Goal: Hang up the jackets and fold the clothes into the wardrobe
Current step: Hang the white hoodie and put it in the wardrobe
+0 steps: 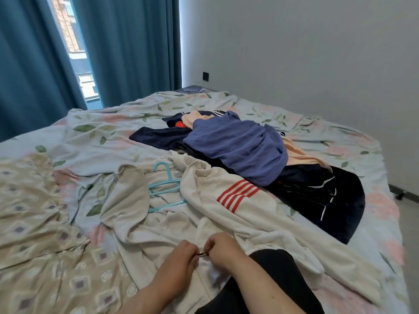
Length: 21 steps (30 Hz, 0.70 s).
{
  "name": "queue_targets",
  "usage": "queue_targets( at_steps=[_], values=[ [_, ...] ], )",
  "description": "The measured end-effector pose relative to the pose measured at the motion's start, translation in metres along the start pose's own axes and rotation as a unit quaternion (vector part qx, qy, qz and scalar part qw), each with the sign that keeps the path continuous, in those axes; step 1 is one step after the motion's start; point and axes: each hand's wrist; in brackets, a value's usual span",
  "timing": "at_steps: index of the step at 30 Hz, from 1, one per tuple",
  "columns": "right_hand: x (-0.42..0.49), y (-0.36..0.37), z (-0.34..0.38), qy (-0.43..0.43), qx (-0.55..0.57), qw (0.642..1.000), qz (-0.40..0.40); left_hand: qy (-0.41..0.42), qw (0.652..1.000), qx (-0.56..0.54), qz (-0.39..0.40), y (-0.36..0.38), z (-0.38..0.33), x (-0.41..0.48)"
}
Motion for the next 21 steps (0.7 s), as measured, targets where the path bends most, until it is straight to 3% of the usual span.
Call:
queue_targets(
  at_steps=[1, 3, 5, 7, 15, 18, 21],
  values=[
    [-0.001, 0.001, 0.0, -0.009, -0.004, 1.0, 0.016, -0.072, 0.993, -0.083, -0.041, -0.002, -0.004, 0.003],
    [-0.002, 0.003, 0.002, -0.03, -0.002, 0.998, 0.061, -0.205, 0.932, -0.287, -0.086, -0.008, -0.011, 0.013],
    [-0.004, 0.006, 0.004, -0.055, -0.005, 0.996, 0.07, -0.25, 0.88, -0.393, -0.094, -0.016, -0.015, 0.021],
    [-0.005, 0.004, 0.005, -0.066, -0.005, 0.997, 0.051, -0.244, 0.881, -0.397, -0.083, -0.024, -0.02, 0.022],
    [-0.014, -0.009, 0.006, -0.042, 0.049, 0.995, 0.074, -0.171, 0.954, -0.242, -0.042, -0.058, -0.035, 0.029],
    [-0.019, -0.011, 0.008, -0.038, 0.034, 0.993, 0.105, -0.179, 0.965, -0.179, -0.063, -0.063, -0.031, 0.042],
    [-0.025, -0.007, 0.008, -0.042, -0.052, 0.983, 0.169, -0.226, 0.942, -0.201, -0.144, -0.08, -0.019, 0.058]
  ],
)
Point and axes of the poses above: each hand's wrist, its own x-axis towards the middle knuckle, its own y-axis out of the palm, z = x × y, and after that the axes turned 1 degree about z, right-handed
